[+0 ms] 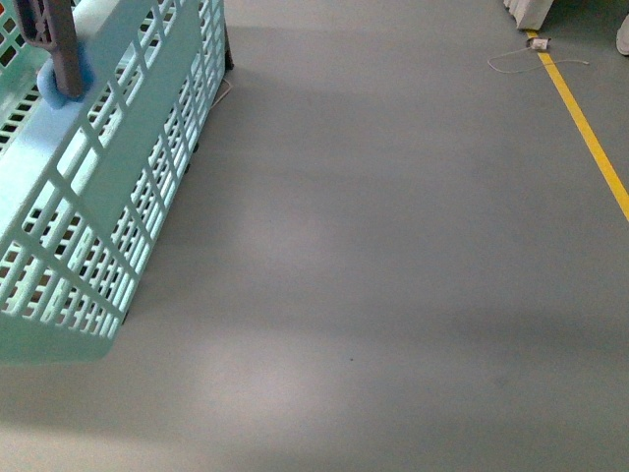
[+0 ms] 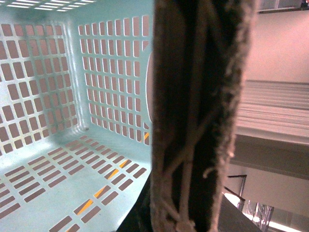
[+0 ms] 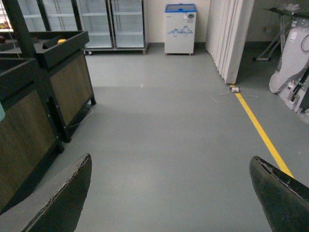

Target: Pick lemon and mango into basket

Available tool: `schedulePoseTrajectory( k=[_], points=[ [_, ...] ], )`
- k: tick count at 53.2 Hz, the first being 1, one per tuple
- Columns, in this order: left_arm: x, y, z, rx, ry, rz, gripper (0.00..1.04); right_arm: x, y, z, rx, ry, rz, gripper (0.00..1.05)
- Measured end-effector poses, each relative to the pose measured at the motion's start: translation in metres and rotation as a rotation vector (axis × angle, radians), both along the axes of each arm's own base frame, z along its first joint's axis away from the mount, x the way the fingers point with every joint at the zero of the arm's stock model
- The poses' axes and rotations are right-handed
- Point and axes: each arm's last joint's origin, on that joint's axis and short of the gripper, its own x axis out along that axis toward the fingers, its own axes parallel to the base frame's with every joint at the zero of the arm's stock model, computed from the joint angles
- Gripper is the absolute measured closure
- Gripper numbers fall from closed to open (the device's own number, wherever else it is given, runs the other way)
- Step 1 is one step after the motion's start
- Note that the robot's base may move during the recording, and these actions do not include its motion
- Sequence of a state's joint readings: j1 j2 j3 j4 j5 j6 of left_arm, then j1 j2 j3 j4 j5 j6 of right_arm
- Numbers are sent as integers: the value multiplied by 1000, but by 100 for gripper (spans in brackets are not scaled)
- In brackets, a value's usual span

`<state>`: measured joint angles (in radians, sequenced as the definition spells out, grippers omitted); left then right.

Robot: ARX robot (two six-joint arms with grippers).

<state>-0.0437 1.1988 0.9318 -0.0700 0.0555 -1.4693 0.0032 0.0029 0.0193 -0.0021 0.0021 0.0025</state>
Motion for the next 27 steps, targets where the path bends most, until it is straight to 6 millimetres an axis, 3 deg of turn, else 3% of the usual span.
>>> schedulePoseTrajectory(
  k=[27],
  points=[
    [0, 0, 1, -1, -3, 0, 99, 0, 0, 0, 0, -1, 0, 9]
  ],
)
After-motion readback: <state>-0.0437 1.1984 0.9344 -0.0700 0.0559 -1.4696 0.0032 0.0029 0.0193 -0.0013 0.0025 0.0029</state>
